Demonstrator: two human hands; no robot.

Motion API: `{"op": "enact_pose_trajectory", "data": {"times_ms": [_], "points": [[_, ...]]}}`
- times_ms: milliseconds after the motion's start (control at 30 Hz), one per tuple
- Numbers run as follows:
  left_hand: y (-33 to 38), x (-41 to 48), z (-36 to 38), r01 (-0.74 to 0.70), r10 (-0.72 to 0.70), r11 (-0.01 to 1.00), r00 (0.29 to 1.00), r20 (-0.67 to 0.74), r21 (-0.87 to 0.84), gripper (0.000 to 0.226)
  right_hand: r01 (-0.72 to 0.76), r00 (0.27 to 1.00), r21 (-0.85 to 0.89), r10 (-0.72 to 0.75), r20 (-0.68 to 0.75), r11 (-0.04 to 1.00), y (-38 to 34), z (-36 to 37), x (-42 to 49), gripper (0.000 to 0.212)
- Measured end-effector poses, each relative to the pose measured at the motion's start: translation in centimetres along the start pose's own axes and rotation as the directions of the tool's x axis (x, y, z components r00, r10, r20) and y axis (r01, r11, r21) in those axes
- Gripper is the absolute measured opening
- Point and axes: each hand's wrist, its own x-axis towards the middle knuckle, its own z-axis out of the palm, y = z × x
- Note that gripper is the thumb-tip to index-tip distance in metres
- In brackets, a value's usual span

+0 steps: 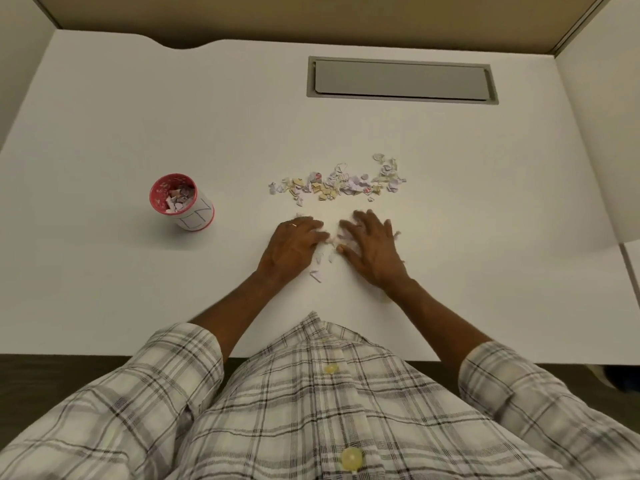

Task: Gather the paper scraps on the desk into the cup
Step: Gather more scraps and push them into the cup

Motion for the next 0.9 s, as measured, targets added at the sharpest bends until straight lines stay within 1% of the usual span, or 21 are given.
{"op": "enact_pose_trajectory", "data": {"times_ms": [33, 100, 200, 267, 333, 400, 433, 500, 533, 567, 600, 700, 767, 833, 900], "points": [[-0.4, -0.3, -0.4, 0.006, -0.005, 1.0, 1.0, -0.023, 0.013, 0.017, 0.026, 0.999, -0.001, -0.026, -0.027, 1.0, -0.3, 0.2, 0.2, 0.046], [-1.2, -0.7, -1.2, 0.044, -0.044, 0.999, 0.998, -0.036, 0.002, 0.015, 0.061, 0.994, 0.051, -0.056, -0.099, 0.997, -0.3, 0.0, 0.5, 0.03], [-2.1, -1.4, -2.0, 0.127, -0.129, 0.991, 0.99, -0.05, -0.031, 0.021, 0.07, 0.988, 0.107, -0.055, -0.142, 0.992, 0.8, -0.9, 0.1, 0.02], [-2.1, -1.6, -2.2, 0.21, -0.21, 0.978, 0.977, -0.036, -0.007, 0.033, 0.046, 0.99, 0.133, -0.028, -0.135, 0.99, 1.6, -2.0, -0.4, 0.023], [-1.4, -1.7, -2.4, 0.319, -0.321, 0.943, 0.947, 0.013, 0.095, 0.054, 0.012, 0.998, 0.101, -0.005, -0.069, 0.995, 2.1, -3.1, -0.8, 0.039], [-0.5, -1.6, -2.5, 0.437, -0.463, 0.875, 0.881, 0.099, 0.207, 0.082, -0.048, 0.997, 0.006, 0.047, 0.068, 0.999, 2.2, -4.2, -1.1, 0.06], [-0.1, -1.4, -2.6, 0.5, -0.54, 0.833, 0.828, 0.153, 0.238, 0.094, -0.08, 0.989, -0.033, 0.083, 0.124, 0.996, 2.2, -4.5, -1.2, 0.068], [0.4, -1.1, -2.5, 0.608, -0.656, 0.755, 0.709, 0.259, 0.245, 0.109, -0.107, 0.975, -0.046, 0.114, 0.189, 0.993, 2.0, -4.8, -1.5, 0.075], [0.6, -1.0, -2.5, 0.644, -0.682, 0.73, 0.666, 0.303, 0.228, 0.112, -0.115, 0.969, -0.032, 0.119, 0.216, 0.993, 1.8, -4.7, -1.6, 0.077], [0.8, -0.9, -2.6, 0.664, -0.687, 0.721, 0.645, 0.334, 0.201, 0.111, -0.12, 0.962, -0.024, 0.122, 0.243, 0.993, 1.4, -4.6, -1.6, 0.079], [1.0, -0.9, -2.8, 0.67, -0.679, 0.723, 0.644, 0.353, 0.168, 0.109, -0.12, 0.956, -0.027, 0.123, 0.266, 0.992, 1.0, -4.4, -1.6, 0.08], [1.4, -0.5, -3.1, 0.641, -0.638, 0.754, 0.664, 0.39, 0.141, 0.097, -0.082, 0.951, -0.084, 0.103, 0.29, 0.993, 0.4, -3.4, -1.5, 0.078], [1.3, 0.0, -3.3, 0.611, -0.627, 0.768, 0.658, 0.417, 0.19, 0.087, -0.064, 0.958, -0.115, 0.094, 0.27, 0.991, 0.2, -2.9, -1.4, 0.076], [1.1, 0.3, -3.3, 0.565, -0.603, 0.792, 0.664, 0.443, 0.231, 0.077, -0.054, 0.972, -0.105, 0.077, 0.224, 0.993, 0.0, -2.6, -1.3, 0.075], [0.9, 0.3, -3.2, 0.526, -0.574, 0.816, 0.683, 0.452, 0.241, 0.069, -0.028, 0.986, -0.09, 0.042, 0.161, 0.996, -0.2, -2.3, -1.3, 0.066]]}}
